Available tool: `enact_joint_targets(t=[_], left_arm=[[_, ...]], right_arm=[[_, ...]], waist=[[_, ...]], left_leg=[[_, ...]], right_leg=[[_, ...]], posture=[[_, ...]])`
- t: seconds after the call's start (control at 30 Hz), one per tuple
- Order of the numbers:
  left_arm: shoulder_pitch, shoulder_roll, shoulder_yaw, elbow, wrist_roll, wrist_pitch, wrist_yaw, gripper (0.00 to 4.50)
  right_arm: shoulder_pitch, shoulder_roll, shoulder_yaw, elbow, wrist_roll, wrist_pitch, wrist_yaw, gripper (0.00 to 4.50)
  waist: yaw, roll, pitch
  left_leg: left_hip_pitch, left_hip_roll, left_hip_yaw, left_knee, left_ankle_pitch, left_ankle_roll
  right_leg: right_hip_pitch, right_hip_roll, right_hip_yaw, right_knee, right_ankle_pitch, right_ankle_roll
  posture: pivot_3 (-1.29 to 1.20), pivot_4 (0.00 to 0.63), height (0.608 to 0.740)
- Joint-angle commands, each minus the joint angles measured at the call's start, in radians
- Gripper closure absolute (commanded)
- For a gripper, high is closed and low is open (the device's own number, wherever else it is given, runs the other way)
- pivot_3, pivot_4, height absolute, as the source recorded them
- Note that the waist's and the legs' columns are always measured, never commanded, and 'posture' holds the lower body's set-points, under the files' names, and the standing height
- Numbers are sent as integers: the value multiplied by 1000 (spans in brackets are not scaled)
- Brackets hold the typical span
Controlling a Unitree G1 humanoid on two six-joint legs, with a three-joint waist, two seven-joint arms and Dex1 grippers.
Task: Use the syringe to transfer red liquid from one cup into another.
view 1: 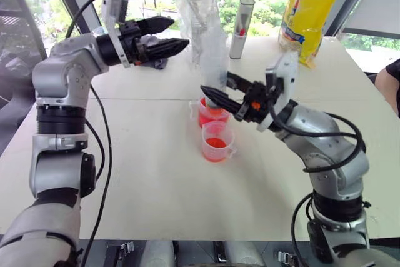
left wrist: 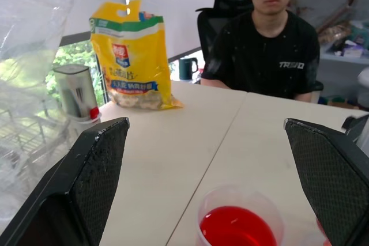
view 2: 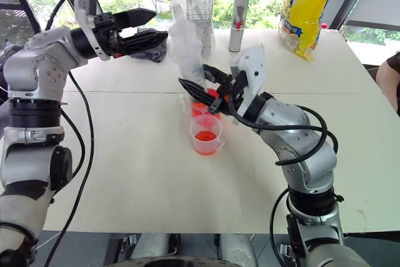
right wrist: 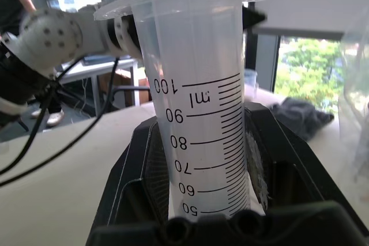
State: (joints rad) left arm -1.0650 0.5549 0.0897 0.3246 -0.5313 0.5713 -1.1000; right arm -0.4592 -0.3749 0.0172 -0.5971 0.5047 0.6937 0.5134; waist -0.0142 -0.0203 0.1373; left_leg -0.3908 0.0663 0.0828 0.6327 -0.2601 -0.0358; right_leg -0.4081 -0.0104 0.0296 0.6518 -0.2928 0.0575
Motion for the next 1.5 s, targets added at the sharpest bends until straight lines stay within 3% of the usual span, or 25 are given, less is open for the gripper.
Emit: enact_joint_targets(t=[0.03,0.97,1.5], left_arm=[[-45,-4,-5,-16,-11,-1,-24,45],[-67,28,-16,-118,-120,182,-163,45],[-66,-66,-87,-124,-84,127,-159,45]], right_arm=[[37,1,14,-25,-24,-54,-10,3055],[77,-23,45,-3,-49,-114,11,3055],[81,-31,41,-15,-45,-102,12,3055]], waist=[[-2,0,0],[-2,0,0],[-3,0,0]], left_leg=[[0,0,0,0,0,0],[0,0,-1,0,0,0],[0,0,-1,0,0,0]], right_leg=[[0,0,0,0,0,0],[0,1,0,0,0,0],[0,1,0,0,0,0]], posture=[[0,150,740],[0,150,740],[0,150,740]])
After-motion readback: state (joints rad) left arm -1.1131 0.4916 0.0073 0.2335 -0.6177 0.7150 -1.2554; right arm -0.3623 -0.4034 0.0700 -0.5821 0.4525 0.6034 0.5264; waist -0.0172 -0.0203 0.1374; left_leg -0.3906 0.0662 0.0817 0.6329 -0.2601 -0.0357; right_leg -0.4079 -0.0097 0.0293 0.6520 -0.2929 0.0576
